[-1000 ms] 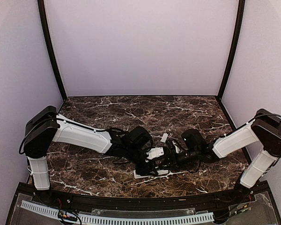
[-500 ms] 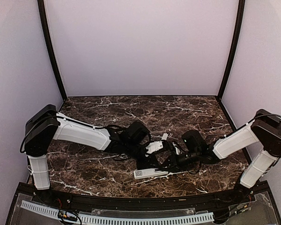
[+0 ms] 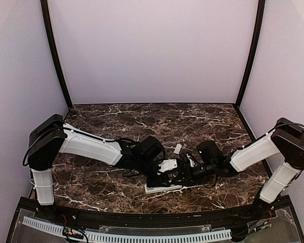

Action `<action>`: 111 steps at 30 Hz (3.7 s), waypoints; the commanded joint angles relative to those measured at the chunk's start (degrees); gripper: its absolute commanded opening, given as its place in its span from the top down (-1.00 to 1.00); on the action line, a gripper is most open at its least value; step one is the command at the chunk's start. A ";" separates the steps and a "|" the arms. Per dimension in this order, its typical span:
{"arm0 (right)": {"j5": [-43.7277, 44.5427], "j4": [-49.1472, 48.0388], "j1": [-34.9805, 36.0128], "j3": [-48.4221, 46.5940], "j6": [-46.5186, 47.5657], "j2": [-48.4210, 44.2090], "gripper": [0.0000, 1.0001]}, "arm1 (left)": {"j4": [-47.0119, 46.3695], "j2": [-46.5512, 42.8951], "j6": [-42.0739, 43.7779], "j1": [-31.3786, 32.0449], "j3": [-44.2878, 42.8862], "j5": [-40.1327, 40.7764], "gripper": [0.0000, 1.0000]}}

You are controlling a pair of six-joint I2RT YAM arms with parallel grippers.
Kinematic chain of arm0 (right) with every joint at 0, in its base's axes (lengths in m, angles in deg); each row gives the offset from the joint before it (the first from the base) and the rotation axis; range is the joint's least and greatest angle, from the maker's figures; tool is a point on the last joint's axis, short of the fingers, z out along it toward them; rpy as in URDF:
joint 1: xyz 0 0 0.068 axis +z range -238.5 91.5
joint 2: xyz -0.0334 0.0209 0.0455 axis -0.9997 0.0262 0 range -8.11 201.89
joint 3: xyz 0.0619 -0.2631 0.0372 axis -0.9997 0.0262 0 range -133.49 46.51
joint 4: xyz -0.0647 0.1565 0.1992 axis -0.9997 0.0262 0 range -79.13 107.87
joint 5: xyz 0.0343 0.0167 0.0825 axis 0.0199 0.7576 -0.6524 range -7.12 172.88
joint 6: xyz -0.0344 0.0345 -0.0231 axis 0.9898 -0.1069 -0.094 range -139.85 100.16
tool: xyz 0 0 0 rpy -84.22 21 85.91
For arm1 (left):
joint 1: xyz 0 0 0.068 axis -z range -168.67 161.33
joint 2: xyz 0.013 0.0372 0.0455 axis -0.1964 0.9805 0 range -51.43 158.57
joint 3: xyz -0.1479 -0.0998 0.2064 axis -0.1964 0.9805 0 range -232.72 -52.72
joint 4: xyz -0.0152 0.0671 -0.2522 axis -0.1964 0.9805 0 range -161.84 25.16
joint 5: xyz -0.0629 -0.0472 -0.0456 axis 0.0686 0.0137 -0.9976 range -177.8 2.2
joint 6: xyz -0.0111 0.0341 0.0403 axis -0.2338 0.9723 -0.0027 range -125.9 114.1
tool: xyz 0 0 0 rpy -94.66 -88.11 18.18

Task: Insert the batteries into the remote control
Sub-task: Place the battery in the battery compartment.

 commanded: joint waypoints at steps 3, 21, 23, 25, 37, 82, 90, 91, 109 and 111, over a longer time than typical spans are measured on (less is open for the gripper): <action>5.50 9.42 1.40 1.59 0.00 4.04 1.00 | 3.10 2.39 0.36 0.88 -1.16 3.41 0.48; 5.91 9.42 1.40 1.04 -0.14 3.45 1.00 | 9.54 6.41 3.97 2.91 -1.10 6.41 0.79; 5.86 9.50 1.37 0.90 -0.18 3.63 1.00 | 9.53 6.45 4.07 2.99 -1.03 6.37 0.81; 5.79 9.51 1.41 0.73 -0.19 3.65 1.00 | 9.60 6.49 4.15 2.95 -1.06 6.25 0.82; 6.38 13.40 1.43 -1.78 1.55 2.02 0.86 | 11.09 6.85 5.80 4.09 0.01 7.37 1.00; 7.87 30.54 -1.60 -9.99 8.09 -7.57 0.38 | 10.69 6.85 5.84 4.52 1.27 7.93 1.00; 7.98 32.13 -2.17 -10.27 8.41 -7.65 0.83 | 10.60 6.85 5.84 4.49 1.36 7.84 1.00; 7.88 32.06 -2.25 -10.21 8.47 -7.54 0.87 | 10.65 6.85 5.84 4.49 1.36 7.84 1.00; 4.45 23.69 -3.35 -4.61 7.13 -5.13 1.00 | 11.59 -4.85 3.09 2.66 -2.41 4.38 0.34; 3.91 22.50 -3.50 -3.95 6.79 -5.04 1.00 | 12.38 -6.08 3.45 2.33 -0.88 4.75 0.20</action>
